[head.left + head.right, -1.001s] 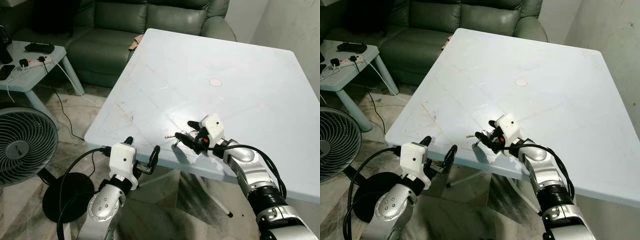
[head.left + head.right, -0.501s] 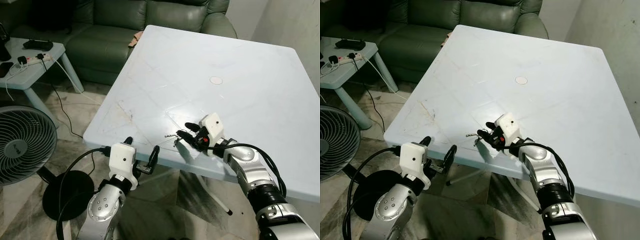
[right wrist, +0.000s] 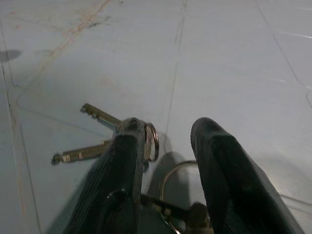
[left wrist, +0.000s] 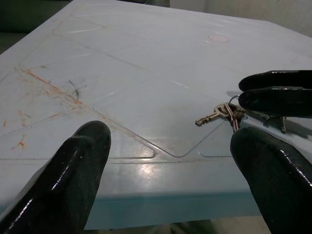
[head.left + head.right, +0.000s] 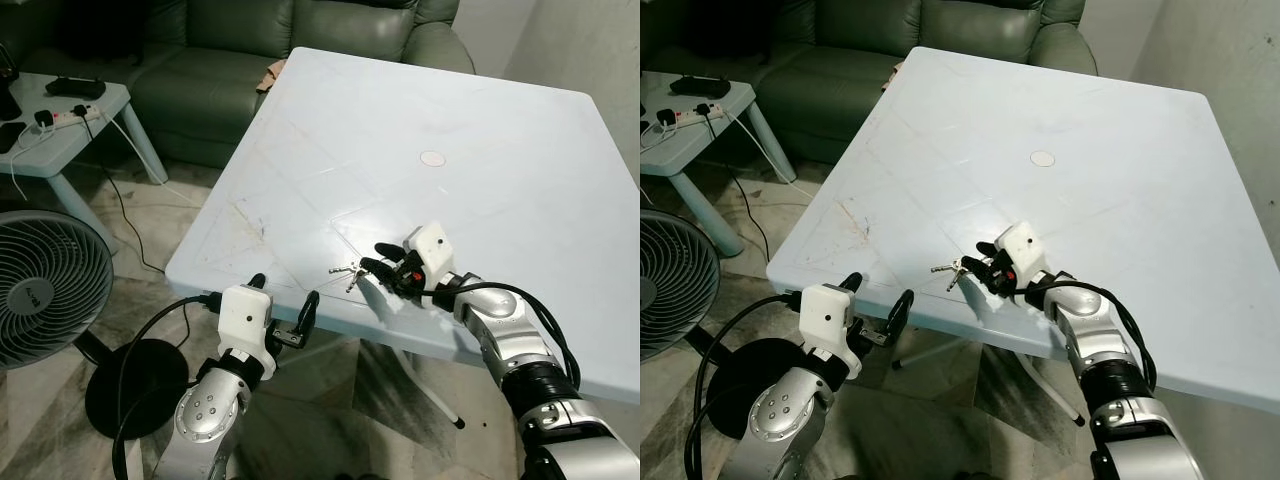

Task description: Hang keys on a hook

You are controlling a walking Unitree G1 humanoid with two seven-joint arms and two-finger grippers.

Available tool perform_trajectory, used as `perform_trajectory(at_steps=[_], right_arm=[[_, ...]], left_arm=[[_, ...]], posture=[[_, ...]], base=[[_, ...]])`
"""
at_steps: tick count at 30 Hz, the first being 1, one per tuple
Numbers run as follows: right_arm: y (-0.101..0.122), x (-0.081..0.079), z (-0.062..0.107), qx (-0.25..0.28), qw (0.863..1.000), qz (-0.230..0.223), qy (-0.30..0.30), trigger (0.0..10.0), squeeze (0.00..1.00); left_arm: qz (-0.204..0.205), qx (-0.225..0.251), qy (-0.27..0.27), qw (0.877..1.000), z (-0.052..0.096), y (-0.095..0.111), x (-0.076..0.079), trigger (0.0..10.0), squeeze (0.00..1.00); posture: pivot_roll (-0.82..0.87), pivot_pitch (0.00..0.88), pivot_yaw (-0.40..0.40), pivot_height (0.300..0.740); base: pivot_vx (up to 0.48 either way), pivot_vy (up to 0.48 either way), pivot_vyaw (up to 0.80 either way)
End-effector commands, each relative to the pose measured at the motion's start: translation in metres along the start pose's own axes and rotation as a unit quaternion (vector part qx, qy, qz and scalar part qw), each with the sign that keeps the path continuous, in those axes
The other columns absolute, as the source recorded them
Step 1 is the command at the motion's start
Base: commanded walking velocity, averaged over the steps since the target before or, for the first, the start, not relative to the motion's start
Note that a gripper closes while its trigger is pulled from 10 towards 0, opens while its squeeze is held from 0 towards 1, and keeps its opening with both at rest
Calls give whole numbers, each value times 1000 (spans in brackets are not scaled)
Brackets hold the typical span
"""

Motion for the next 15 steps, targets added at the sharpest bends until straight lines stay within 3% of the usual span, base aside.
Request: perform_trajectory(at_steps=[1,4,5,6,7,8,9,10,12,13,15], right_arm=[[-1,3,3,-8,1000,7,7,8941,0],[-2,1,5,-10,1000,3,17,7765,0],[-2,1,5,-9,1000,3,17,6627,0],[-2,1,5,-8,1000,3,18,4039,0],[-2,0,5,-9,1000,1,20,3922,0],[-2,0,5,-9,1000,1,20,3922,0],[-3,0,5,-11,1000,2,21,5333,0],[-4,-1,6,-11,1000,2,23,5882,0],[-4,-1,6,-11,1000,2,24,6196,0],[-4,-2,5,-10,1000,-1,25,8118,0],[-3,-3,4,-8,1000,-2,28,7843,0]], left_arm=[[-5,0,2,1000,1,2,-1,10000,0],[-6,0,1,1000,0,3,-1,10000,0],[-6,0,0,1000,0,3,-1,10000,0],[-6,0,0,1000,0,3,-1,10000,0],[-5,1,0,1000,0,3,-1,10000,0],[-5,1,0,1000,0,3,-1,10000,0],[-6,1,0,1000,-1,3,-1,10000,0],[-5,1,0,1000,-1,3,-1,10000,0],[-5,1,0,1000,-1,3,-1,10000,0],[-5,1,0,1000,-1,3,-1,10000,0],[-6,1,0,1000,-2,3,-1,10000,0]], posture=[[48,147,-39,732],[43,150,-37,732],[43,150,-37,732],[42,150,-38,732],[41,150,-38,732],[41,150,-38,732],[41,152,-37,732],[42,150,-37,732],[42,150,-37,732],[41,151,-38,732],[41,151,-38,732]], base=[[0,0,0],[0,0,0],[0,0,0],[0,0,0],[0,0,0],[0,0,0],[0,0,0],[0,0,0],[0,0,0],[0,0,0],[0,0,0]])
Point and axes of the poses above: a point about 5 cm out from each wrist's last joint towards the gripper, its own z axis pointing back from the gripper into the wrist, its own y axis along the axis of the wrist's last joint, x = y × z, the point moved 6 cm from there along -z, pointing out of the wrist towards the gripper, and after that the axes turned 7 degrees about -z, right-handed, at the moved point
